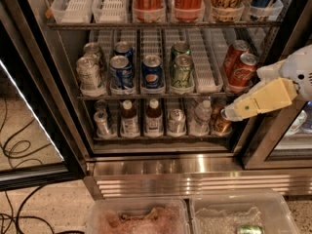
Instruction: Pick green can from middle shelf of fridge
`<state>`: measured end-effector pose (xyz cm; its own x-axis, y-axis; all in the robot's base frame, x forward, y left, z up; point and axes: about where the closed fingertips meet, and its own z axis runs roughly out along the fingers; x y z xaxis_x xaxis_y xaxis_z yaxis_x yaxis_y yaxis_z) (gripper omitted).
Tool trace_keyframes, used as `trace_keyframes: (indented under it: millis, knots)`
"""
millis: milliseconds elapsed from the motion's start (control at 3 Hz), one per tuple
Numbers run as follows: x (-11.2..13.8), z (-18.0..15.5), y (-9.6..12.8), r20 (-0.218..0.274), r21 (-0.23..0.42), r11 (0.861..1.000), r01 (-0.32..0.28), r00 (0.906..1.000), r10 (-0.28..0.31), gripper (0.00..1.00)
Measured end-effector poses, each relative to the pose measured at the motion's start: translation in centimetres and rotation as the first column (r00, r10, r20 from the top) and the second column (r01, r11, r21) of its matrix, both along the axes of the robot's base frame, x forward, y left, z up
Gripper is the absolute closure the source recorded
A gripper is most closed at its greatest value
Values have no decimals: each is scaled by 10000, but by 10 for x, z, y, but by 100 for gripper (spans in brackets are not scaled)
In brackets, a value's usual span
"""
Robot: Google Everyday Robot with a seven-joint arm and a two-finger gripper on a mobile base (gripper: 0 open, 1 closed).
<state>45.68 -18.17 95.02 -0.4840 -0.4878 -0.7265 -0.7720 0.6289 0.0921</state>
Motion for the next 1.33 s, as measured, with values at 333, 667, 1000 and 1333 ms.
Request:
trace_keyframes:
  millis: [333,667,1000,1333]
  knots:
    - [0,0,0,-9,-10,10000,-17,10000,17,0]
    - [4,-4,11,22,278,9965,791,9969,-792,0]
    - [5,-16,38,-207,570,9724,2262,9741,-2253,0]
    - [19,-15,35,-319,1150,9333,3402,9403,-3388,0]
